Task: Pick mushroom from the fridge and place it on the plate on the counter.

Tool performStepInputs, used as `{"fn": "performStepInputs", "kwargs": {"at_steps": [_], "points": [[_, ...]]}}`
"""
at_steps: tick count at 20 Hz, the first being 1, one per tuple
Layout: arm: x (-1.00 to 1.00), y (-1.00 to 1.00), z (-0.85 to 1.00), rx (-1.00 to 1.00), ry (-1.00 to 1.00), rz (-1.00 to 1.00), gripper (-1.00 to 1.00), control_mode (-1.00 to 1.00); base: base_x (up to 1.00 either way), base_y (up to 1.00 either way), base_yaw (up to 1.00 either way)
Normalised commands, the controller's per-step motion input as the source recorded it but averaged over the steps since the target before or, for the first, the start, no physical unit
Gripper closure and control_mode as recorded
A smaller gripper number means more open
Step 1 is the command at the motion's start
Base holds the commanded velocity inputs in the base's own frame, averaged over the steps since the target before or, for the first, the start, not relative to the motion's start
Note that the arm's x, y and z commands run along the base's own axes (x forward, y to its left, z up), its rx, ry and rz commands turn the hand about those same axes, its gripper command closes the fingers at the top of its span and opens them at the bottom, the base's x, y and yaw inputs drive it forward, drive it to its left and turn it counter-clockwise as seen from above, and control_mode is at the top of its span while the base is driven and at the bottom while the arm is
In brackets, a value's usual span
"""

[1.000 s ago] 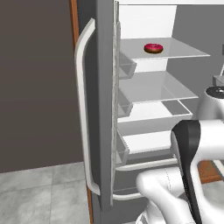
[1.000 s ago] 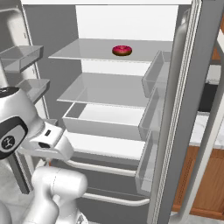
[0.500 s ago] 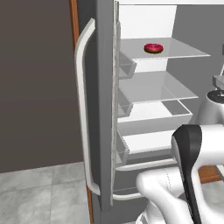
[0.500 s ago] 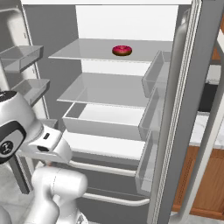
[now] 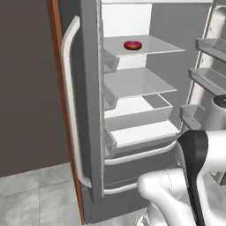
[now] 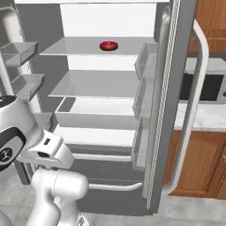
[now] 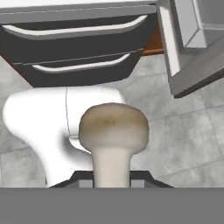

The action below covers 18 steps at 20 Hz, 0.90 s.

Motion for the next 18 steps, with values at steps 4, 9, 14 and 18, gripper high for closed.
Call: {"fn": "performStepInputs", "kwargs": {"at_steps": [4, 9, 14, 18], "points": [[0.0, 0.0, 0.0, 0.0, 0.0, 0.0, 1.0, 1.0, -0.44, 0.0, -0.49], [0.0, 0.0, 0.0, 0.0, 0.0, 0.0, 1.0, 1.0, -0.79, -0.01, -0.61], [0.0, 0.0, 0.0, 0.0, 0.0, 0.0, 1.0, 1.0, -1.0, -0.08, -0.58], [0.0, 0.0, 0.0, 0.0, 0.0, 0.0, 1.0, 1.0, -0.82, -0.21, -0.57]]}}
